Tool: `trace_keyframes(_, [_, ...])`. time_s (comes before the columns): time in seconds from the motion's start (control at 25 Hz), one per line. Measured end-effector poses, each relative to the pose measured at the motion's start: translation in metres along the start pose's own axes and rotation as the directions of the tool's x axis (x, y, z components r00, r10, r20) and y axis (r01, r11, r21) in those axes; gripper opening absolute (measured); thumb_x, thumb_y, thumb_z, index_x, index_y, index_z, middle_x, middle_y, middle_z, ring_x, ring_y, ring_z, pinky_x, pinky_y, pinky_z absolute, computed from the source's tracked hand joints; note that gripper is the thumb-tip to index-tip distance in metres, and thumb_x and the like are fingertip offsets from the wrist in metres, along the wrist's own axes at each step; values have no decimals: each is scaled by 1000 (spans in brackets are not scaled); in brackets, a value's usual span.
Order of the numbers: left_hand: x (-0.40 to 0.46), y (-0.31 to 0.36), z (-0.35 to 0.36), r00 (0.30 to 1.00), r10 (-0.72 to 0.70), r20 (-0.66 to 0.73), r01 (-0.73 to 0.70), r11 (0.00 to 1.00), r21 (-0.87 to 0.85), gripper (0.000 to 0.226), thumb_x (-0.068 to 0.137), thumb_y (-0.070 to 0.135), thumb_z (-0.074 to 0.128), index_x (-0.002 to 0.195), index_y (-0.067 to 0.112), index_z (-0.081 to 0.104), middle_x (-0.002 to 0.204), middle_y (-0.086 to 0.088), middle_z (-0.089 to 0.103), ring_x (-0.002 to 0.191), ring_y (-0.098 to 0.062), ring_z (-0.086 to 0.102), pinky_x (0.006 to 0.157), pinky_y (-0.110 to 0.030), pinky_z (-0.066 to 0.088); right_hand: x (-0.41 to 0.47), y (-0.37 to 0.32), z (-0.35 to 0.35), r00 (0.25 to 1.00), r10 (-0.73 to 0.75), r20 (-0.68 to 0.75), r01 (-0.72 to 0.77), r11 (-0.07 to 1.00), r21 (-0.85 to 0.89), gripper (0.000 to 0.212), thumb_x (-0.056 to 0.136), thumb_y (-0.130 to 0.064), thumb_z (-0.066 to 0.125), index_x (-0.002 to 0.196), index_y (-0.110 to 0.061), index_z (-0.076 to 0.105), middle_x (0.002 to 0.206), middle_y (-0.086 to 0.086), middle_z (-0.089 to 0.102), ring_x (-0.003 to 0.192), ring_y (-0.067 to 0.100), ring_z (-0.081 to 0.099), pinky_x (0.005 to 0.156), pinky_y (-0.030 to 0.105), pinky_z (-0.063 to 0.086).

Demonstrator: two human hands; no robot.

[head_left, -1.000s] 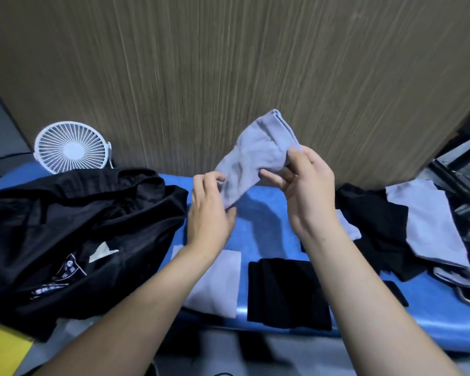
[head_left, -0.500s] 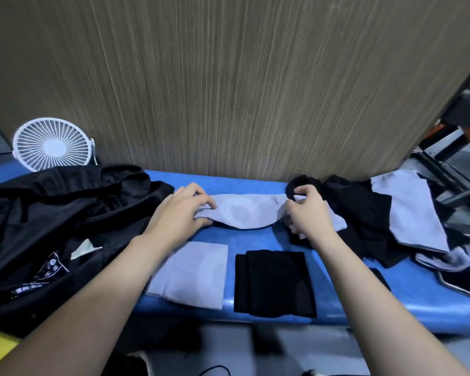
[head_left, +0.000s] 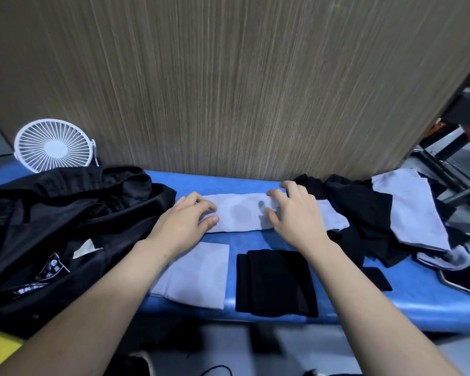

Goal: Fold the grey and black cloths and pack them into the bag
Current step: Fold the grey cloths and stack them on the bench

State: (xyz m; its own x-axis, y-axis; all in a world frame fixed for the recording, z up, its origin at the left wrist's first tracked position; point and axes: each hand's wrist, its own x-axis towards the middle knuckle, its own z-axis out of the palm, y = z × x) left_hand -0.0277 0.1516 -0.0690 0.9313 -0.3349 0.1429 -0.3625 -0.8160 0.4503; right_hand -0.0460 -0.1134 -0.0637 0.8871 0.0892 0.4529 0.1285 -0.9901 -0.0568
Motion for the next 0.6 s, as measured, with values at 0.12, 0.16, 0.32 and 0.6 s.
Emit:
trace_keyframes(0.12, [-1,0,5,1000,3,10,-4,998,67,31,99,46,49,128,37,56,116,19,43,111,-2,38,88,-25,41,-4,1,11,993,-67,98,68,998,-5,35,85,-38,68,116,-21,67,127,10,58,112,32,56,86,42,43])
trace_keyframes(0.16, [-1,-1,6,1000,8,24,-10,995,96,32,99,43,51,130,37,55,118,18,43,112,-3,37,88,-26,42,-6,2,14,986,-68,149,70,997,-12,35,87,-41,65,118,-23,65,128,7,57,115,30,54,89,41,40])
trace_keyframes(0.32, [3,-6,7,998,2,55,-5,999,49,35,99,34,55,134,35,56,123,16,43,121,-5,36,96,-29,44,-8,9,12,964,-22,264,13,999,38,39,93,-48,57,126,-28,60,129,-1,52,120,24,49,95,39,37])
trace_keyframes(0.6, [5,-7,11,996,-14,91,18,999,-41,38,103,35,47,140,32,51,133,17,39,126,-8,40,102,-29,41,-16,40,-8,929,-21,369,8,999,36,48,86,-33,66,134,-30,57,127,-1,53,117,25,53,94,41,43])
